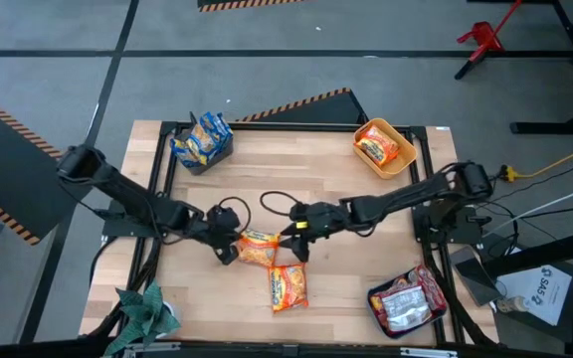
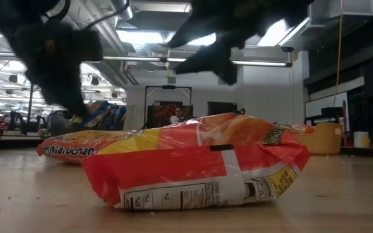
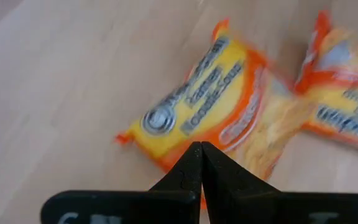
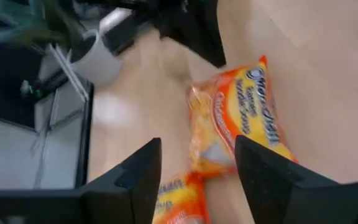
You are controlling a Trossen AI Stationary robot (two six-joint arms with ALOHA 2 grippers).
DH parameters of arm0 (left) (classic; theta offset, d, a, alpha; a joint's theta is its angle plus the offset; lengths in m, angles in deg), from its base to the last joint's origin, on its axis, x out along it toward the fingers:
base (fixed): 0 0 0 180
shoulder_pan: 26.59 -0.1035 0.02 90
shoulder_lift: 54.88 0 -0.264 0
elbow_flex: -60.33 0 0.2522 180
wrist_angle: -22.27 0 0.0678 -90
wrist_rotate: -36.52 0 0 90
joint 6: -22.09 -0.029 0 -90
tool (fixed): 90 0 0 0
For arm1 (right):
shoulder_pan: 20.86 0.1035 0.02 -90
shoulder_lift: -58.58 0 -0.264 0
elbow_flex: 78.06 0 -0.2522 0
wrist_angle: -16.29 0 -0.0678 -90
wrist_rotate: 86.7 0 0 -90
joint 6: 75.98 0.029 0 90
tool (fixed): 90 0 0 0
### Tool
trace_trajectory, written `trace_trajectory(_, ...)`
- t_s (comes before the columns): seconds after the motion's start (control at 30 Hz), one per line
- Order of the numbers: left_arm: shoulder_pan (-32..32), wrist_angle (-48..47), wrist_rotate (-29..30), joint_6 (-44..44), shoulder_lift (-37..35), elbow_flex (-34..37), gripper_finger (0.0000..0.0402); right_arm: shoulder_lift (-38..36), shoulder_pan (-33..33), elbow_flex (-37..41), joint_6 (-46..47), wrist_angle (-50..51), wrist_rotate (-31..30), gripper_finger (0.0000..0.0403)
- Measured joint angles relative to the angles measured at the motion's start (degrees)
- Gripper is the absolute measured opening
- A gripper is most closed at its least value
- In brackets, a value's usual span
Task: Sort Maruchan noodles
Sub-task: Put the orange noodle pack into the yellow bin
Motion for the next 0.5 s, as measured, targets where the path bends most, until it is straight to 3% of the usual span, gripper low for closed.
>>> trace_trajectory(0.1,1.0,0.39,0.12,2.88,0.91,3.27,0.0,2.65,0.03,-0.04,2.78,-1.69,-1.53,0.0193)
trace_trajectory(0.3,2.84,14.52,0.29,9.71,3.04,11.25,0.0,4.78,-0.05,0.01,8.61,-1.86,-8.41,0.0193)
trace_trajectory(0.5,3.13,21.83,1.37,12.14,6.36,13.69,0.0,5.86,-0.03,-0.07,16.38,-1.39,-12.73,0.0193)
